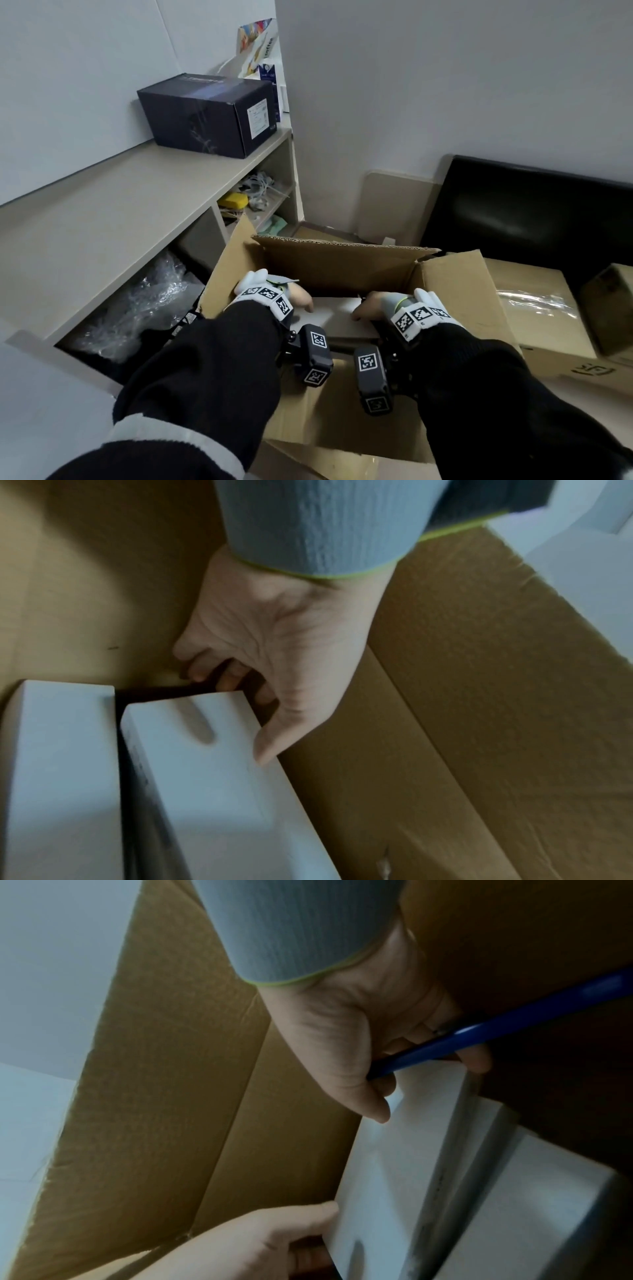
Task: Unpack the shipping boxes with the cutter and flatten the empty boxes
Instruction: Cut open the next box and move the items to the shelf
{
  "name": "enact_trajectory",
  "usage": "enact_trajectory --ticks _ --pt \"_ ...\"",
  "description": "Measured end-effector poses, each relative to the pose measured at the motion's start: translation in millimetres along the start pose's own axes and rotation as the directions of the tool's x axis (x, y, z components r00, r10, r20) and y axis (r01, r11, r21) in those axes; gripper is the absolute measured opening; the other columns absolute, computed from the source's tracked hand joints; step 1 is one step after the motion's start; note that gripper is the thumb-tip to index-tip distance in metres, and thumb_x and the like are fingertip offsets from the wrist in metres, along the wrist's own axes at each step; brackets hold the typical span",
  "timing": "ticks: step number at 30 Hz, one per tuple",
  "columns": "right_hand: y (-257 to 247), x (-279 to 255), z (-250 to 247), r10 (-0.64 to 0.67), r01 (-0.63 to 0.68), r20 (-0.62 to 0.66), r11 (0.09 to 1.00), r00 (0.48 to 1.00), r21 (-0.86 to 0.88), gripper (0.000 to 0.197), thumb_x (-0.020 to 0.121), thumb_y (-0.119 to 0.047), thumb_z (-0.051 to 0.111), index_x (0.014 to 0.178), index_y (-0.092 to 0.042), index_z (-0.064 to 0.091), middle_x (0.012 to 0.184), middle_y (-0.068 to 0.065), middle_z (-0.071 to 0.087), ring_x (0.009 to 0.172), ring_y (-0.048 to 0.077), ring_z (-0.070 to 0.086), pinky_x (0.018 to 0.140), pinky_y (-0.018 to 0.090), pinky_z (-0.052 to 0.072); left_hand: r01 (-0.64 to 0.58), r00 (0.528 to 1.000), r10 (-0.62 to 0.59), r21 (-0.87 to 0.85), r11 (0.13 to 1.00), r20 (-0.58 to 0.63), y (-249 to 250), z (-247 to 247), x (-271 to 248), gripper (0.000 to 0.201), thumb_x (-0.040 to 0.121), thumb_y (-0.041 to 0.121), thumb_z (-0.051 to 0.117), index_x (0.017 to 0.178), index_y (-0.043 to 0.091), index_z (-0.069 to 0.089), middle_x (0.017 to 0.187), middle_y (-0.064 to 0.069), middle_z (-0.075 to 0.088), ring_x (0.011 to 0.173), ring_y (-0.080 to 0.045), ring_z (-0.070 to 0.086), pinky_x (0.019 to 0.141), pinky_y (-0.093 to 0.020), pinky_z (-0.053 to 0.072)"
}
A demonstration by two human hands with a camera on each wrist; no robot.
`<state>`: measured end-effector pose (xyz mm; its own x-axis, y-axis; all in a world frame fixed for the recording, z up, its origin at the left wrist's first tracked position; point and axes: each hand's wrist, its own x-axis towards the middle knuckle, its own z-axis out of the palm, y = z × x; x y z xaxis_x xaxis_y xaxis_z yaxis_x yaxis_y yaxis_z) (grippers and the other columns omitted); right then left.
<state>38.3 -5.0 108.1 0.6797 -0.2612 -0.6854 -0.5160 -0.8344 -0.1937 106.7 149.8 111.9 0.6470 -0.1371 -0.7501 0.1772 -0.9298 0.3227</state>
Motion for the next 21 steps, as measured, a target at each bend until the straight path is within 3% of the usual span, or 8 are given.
enact_trajectory --ticks 2,5,7,10,12,15,18,21 --pt "-0.6 -3.3 -3.1 0.014 -0.014 -0.011 1.000 1.000 -0.022 0.041 0.092 -0.030 0.054 0.123 -0.005 0.059 0.124 0.008 0.062 0.113 0.024 0.059 0.092 0.030 0.045 -0.027 1.000 0.027 -0.013 1.000 -0.004 3.3 -0.1 -3.7 0.047 0.097 0.025 0.053 0.135 0.000 0.043 0.124 -0.010 0.051 0.093 -0.021 0.054 0.083 -0.031 0.045" --pt "-0.9 -17.9 -9.5 0.028 -0.029 -0.013 0.999 1.000 -0.023 0.034 0.096 -0.024 0.048 0.122 -0.004 0.057 0.118 0.011 0.063 0.106 0.025 0.058 0.084 0.031 0.047 -0.089 0.996 0.085 -0.104 0.991 -0.039 8.7 2.4 -13.1 0.020 0.102 0.016 0.042 0.109 0.003 0.055 0.103 -0.004 0.047 0.090 -0.022 0.048 0.080 -0.024 0.046" --pt "-1.9 -29.1 -14.6 0.004 -0.004 -0.026 1.000 1.000 0.000 0.029 0.098 -0.019 0.043 0.120 -0.003 0.054 0.095 0.011 0.059 0.092 0.025 0.053 0.064 0.030 0.044 -0.164 0.985 0.150 -0.173 0.971 -0.091 14.8 0.1 -23.3 0.029 0.100 0.016 0.043 0.124 0.002 0.053 0.118 -0.007 0.050 0.097 -0.019 0.043 0.089 -0.029 0.042" --pt "-0.4 -44.9 -17.4 -0.013 0.020 -0.088 0.997 0.996 0.081 0.037 0.097 -0.015 0.043 0.128 0.003 0.050 0.075 0.009 0.047 0.067 0.025 0.051 0.056 0.030 0.041 -0.177 0.970 0.143 -0.164 0.971 -0.196 20.8 -1.2 -39.9 0.043 0.103 0.021 0.040 0.137 -0.005 0.041 0.141 -0.015 0.044 0.116 -0.024 0.047 0.101 -0.032 0.035" --pt "3.4 -58.5 -16.1 -0.036 0.056 -0.150 0.990 0.988 0.129 0.040 0.096 -0.015 0.044 0.131 0.002 0.047 0.083 0.011 0.049 0.063 0.023 0.049 0.058 0.030 0.044 -0.184 0.954 0.133 -0.173 0.968 -0.269 19.9 -2.1 -57.2 0.051 0.100 0.030 0.046 0.139 -0.002 0.039 0.141 -0.016 0.044 0.119 -0.030 0.049 0.094 -0.033 0.038" --pt "9.5 -78.9 -19.1 -0.120 0.164 -0.270 0.976 0.955 0.146 0.043 0.095 -0.017 0.042 0.135 -0.002 0.044 0.109 0.017 0.051 0.089 0.031 0.057 0.077 0.036 0.048 -0.174 0.920 0.092 -0.187 0.967 -0.380 10.3 -5.8 -84.1 0.066 0.094 0.045 0.052 0.145 0.006 0.034 0.145 -0.015 0.037 0.123 -0.034 0.046 0.100 -0.038 0.042" --pt "18.1 -103.2 -21.7 -0.161 0.252 -0.395 0.948 0.905 0.192 0.022 0.094 -0.024 0.041 0.102 -0.008 0.054 0.109 0.015 0.052 0.089 0.028 0.051 0.075 0.031 0.044 -0.245 0.871 0.103 -0.243 0.939 -0.481 2.9 -10.3 -109.5 0.069 0.089 0.050 0.053 0.145 0.013 0.036 0.145 -0.014 0.036 0.121 -0.035 0.047 0.092 -0.043 0.049" --pt "15.1 -121.9 -25.8 -0.199 0.342 -0.475 0.910 0.857 0.235 0.021 0.094 -0.026 0.040 0.076 -0.014 0.044 0.117 0.018 0.053 0.094 0.030 0.055 0.078 0.033 0.045 -0.333 0.783 0.164 -0.182 0.925 -0.599 0.3 -20.7 -137.3 0.068 0.085 0.052 0.052 0.141 0.014 0.042 0.143 -0.013 0.036 0.123 -0.035 0.044 0.096 -0.045 0.047"
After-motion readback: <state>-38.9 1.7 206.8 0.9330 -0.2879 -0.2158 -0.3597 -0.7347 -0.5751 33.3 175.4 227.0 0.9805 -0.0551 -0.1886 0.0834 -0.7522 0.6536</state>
